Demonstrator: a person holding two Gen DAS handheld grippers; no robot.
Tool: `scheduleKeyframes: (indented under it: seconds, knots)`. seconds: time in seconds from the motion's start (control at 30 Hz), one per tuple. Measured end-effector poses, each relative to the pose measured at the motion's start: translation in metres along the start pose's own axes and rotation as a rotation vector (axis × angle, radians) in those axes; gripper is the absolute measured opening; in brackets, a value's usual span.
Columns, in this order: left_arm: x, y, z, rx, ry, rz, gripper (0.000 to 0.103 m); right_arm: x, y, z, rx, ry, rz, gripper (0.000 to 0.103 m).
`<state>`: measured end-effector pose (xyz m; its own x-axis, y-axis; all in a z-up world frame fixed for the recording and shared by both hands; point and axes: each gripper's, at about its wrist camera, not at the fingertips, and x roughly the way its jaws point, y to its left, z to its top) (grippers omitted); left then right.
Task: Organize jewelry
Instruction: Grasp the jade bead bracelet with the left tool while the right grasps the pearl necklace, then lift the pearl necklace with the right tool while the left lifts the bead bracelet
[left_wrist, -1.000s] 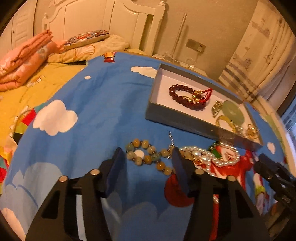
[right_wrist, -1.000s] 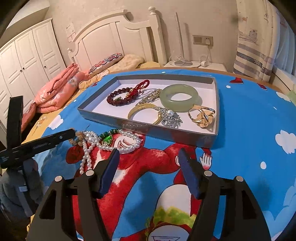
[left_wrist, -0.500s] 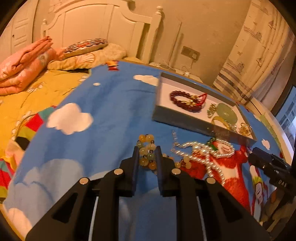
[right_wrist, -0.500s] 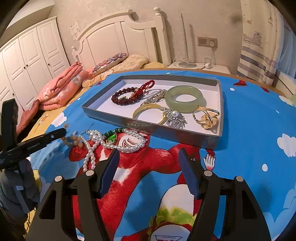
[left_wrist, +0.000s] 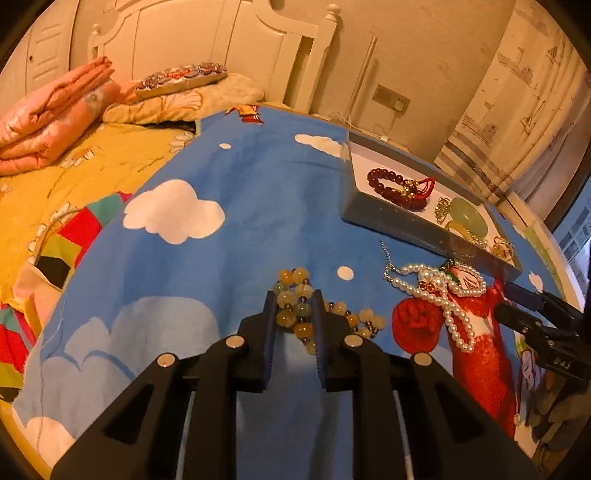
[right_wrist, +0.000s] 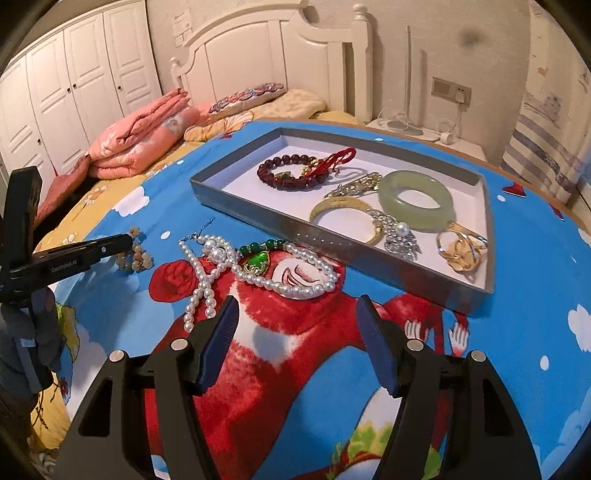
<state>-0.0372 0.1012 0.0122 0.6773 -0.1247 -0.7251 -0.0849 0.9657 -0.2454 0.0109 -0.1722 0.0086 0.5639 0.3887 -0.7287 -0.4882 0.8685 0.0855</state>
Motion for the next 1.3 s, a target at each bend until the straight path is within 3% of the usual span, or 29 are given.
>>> scheduleKeyframes:
  seconds: [0.27,0.47,0.53,0.57,0.6,0.67,0.73,0.8,0.93,1.13,1.3]
  knots:
    - [0.001,-0.001,0.000,0.001,0.002,-0.007,0.021,0.014,0.020,0.012,-0.175,0.024,-0.012,0.061]
    - [0.001,-0.003,0.000,0.016,0.004,-0.020,0.029,0.032,0.031,0.016,-0.282,0.078,0.010,0.057]
    - [0.001,-0.004,0.000,0.019,0.003,-0.020,0.030,0.033,0.029,0.016,-0.268,0.084,0.040,0.049]
    - [0.001,-0.004,0.000,0.019,0.003,-0.021,0.030,0.032,0.029,0.016,-0.267,0.082,0.042,0.039]
    - [0.001,-0.005,0.000,0.020,0.003,-0.020,0.030,0.030,0.031,0.014,-0.275,0.079,0.046,0.019]
    - [0.001,-0.005,0.000,0.027,0.002,-0.014,0.029,0.028,0.036,0.010,-0.285,0.075,0.040,0.009]
    - [0.001,-0.006,0.000,0.035,0.001,-0.002,0.025,0.023,0.037,0.006,-0.272,0.064,0.048,0.009]
    - [0.001,-0.008,0.000,0.045,0.003,-0.012,0.019,0.017,0.035,0.005,-0.217,0.054,0.118,0.009]
    - [0.002,-0.009,-0.001,0.047,0.004,-0.016,0.019,0.013,0.041,0.001,-0.168,0.062,0.200,0.009]
    - [0.002,-0.008,-0.001,0.041,0.004,-0.020,0.019,0.021,0.047,0.006,-0.127,0.097,0.223,0.011]
    - [0.002,-0.007,-0.001,0.042,0.006,-0.021,0.019,0.024,0.051,0.006,-0.150,0.103,0.170,0.011]
